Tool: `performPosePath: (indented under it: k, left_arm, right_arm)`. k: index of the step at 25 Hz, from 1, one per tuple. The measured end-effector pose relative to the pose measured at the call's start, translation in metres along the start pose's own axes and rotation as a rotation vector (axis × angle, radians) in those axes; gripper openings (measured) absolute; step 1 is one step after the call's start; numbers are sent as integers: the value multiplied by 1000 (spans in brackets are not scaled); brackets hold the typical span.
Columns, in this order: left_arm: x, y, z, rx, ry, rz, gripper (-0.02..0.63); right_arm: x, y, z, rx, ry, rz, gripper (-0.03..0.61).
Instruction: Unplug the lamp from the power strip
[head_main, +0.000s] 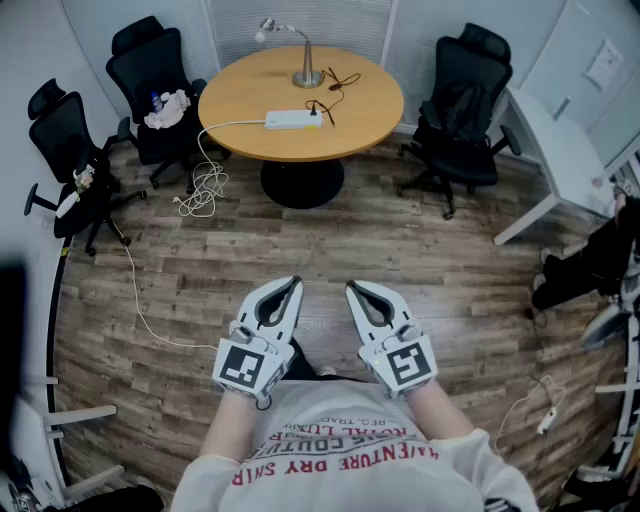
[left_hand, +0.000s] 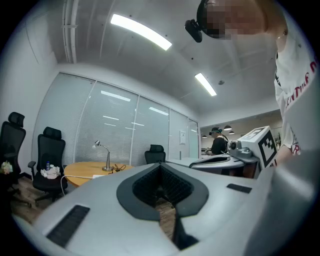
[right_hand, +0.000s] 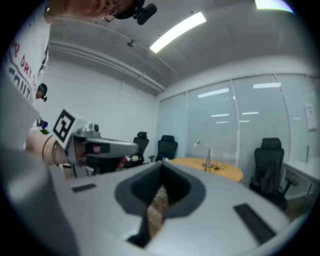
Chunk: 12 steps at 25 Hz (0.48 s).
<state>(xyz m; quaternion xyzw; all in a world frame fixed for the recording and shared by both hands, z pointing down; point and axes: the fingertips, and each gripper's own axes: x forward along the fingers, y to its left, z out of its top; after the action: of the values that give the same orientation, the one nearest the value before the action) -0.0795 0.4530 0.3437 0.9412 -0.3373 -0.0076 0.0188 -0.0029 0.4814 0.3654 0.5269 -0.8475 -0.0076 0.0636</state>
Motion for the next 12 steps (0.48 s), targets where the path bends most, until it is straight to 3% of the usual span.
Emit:
performPosePath:
  k: [12]
  left_arm:
    - [-5,7,-5,-38,-17,-27,28]
  right_arm:
    - [8,3,-9,15,19,-9,29]
